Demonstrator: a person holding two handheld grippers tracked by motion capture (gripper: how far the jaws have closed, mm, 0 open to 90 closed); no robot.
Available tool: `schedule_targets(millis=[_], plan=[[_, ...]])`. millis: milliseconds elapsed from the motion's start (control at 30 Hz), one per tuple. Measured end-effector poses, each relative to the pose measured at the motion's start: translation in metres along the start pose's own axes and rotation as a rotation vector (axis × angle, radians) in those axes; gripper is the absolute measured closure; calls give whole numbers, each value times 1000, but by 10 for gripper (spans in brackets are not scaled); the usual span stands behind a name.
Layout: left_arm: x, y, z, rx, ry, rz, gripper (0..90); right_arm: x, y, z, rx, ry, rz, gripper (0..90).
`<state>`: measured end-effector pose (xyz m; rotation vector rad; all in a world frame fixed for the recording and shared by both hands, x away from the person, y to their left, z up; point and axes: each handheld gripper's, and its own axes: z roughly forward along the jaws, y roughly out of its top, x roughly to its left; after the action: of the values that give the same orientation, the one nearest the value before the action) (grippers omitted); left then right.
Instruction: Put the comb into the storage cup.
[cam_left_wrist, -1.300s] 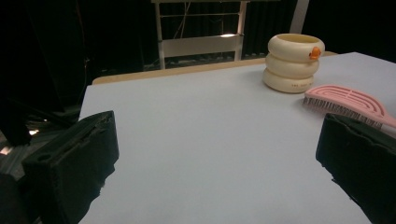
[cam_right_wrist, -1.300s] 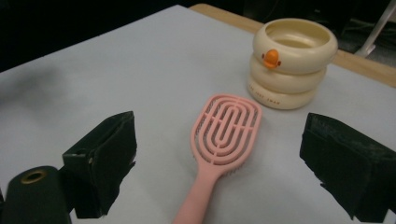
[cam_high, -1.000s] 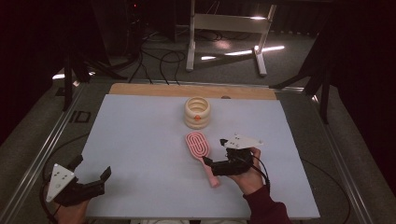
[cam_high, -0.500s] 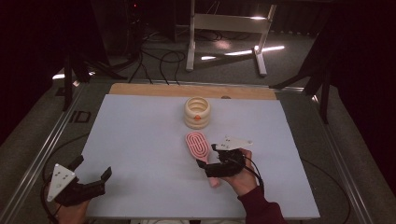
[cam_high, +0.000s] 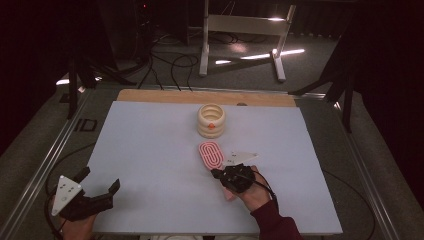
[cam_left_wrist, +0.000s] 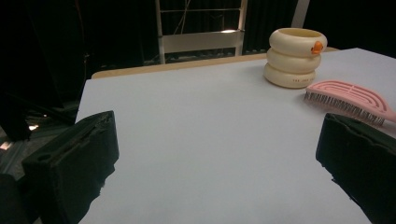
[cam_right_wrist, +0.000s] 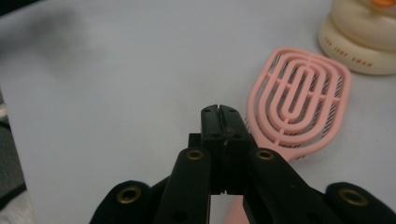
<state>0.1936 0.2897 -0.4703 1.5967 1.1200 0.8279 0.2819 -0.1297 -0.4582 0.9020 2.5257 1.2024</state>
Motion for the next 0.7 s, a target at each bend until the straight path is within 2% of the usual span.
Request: schedule_targets(millis=[33, 333, 533, 700], plan=[[0, 0, 0, 0, 0, 1, 0, 1, -1, 4, 23, -8, -17, 900], [0, 0, 0, -2, 0, -3, 0, 5, -4, 19, 91, -25, -55, 900], [0, -1, 0, -2, 0, -3, 0, 3, -7, 27, 128, -20, -50, 900], [1, -2, 0, 3, 4, -2, 0, -2, -15, 33, 154, -23, -20, 900]])
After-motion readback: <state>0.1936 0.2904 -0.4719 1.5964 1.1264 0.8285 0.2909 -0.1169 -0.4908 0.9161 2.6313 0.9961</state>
